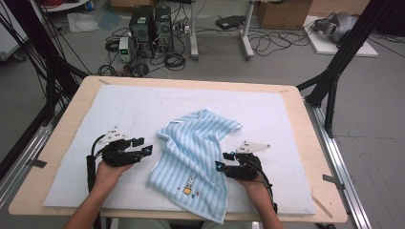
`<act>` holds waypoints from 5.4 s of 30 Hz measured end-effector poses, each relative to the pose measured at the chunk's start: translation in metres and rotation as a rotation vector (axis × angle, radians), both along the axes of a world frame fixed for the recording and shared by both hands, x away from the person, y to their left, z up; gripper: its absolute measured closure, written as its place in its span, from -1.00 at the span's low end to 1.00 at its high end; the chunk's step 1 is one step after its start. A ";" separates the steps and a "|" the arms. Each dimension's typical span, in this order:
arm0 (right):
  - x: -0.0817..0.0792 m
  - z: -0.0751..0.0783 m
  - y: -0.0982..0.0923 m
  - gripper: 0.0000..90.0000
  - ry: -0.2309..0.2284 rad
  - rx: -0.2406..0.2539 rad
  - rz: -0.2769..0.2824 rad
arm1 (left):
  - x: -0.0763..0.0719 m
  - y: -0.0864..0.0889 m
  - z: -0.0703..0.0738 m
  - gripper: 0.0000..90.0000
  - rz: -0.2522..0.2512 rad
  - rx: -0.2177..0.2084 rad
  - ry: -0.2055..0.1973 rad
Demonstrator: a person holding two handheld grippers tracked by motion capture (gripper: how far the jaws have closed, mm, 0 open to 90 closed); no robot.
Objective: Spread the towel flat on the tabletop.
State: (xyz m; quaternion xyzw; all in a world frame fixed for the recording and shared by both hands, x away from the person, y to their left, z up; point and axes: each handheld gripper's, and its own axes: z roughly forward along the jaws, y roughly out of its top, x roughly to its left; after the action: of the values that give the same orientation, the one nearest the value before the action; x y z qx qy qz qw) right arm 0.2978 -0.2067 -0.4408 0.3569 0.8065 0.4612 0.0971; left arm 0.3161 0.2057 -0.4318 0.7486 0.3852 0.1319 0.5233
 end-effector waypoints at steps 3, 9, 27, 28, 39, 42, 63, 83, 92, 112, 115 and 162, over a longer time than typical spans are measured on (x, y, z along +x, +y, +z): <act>0.005 -0.002 0.006 0.12 -0.020 -0.026 -0.030 | 0.002 -0.009 0.000 0.00 -0.020 0.023 -0.004; 0.006 -0.007 0.019 0.72 0.009 -0.153 0.020 | 0.010 -0.021 0.006 0.00 -0.023 0.028 -0.025; -0.023 0.014 -0.031 0.74 0.069 -0.142 0.229 | 0.038 -0.036 0.021 0.10 -0.026 0.068 -0.059; -0.022 0.015 -0.035 0.58 0.058 -0.109 0.212 | 0.041 -0.038 0.022 0.13 -0.035 0.068 -0.064; 0.000 0.014 -0.059 -0.23 -0.027 0.055 -0.059 | 0.084 -0.069 0.026 0.11 -0.070 0.091 -0.089; 0.004 0.013 -0.062 -0.23 -0.029 0.033 -0.093 | 0.093 -0.075 0.023 0.19 -0.080 0.107 -0.091; 0.014 0.008 -0.063 -0.24 -0.019 -0.011 -0.131 | 0.150 -0.130 -0.015 0.13 -0.192 0.326 0.002; 0.015 0.006 -0.060 -0.24 -0.014 -0.019 -0.125 | 0.163 -0.051 -0.001 0.91 0.086 0.074 0.112; 0.015 0.005 -0.059 -0.24 -0.006 -0.017 -0.127 | 0.167 -0.018 -0.003 0.91 0.224 0.019 0.157; 0.032 0.013 -0.047 -0.12 -0.037 -0.042 -0.164 | 0.126 0.013 -0.007 -0.02 0.218 0.008 0.093; 0.047 0.018 -0.040 -0.11 -0.048 -0.026 -0.161 | 0.114 0.014 -0.005 -0.17 0.170 0.008 0.053; 0.165 0.003 0.058 0.89 -0.008 -0.334 -0.175 | 0.073 0.036 0.000 -0.35 0.100 -0.042 -0.037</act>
State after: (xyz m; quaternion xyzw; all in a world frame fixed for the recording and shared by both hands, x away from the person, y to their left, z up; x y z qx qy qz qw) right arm 0.4625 -0.1489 -0.4383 0.4028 0.8374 0.3120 0.1981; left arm 0.3892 0.2412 -0.4315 0.7147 0.4151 0.1635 0.5386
